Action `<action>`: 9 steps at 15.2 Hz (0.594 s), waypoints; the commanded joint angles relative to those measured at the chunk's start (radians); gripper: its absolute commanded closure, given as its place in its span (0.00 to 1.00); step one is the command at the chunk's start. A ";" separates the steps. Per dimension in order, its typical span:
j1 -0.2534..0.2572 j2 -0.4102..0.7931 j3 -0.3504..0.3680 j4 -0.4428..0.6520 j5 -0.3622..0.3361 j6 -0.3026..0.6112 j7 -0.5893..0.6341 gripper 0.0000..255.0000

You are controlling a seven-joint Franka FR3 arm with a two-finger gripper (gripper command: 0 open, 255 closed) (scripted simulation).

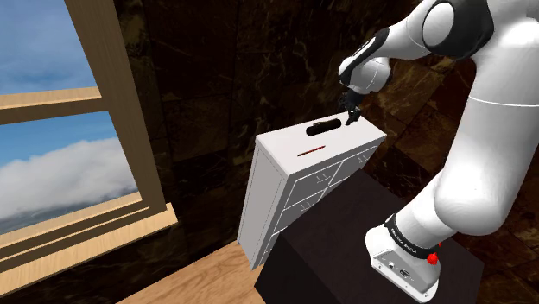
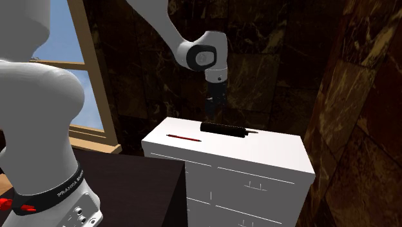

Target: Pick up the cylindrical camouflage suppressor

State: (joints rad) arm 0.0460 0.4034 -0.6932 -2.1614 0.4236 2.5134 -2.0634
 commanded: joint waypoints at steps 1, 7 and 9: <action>-0.078 0.089 0.068 0.089 0.065 -0.013 -0.103 0.00; -0.226 0.314 0.208 0.357 0.130 -0.062 -0.277 0.00; -0.236 0.334 0.219 0.372 0.136 -0.057 -0.285 0.00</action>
State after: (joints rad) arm -0.1813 0.7193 -0.4841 -1.8083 0.5551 2.4570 -2.3403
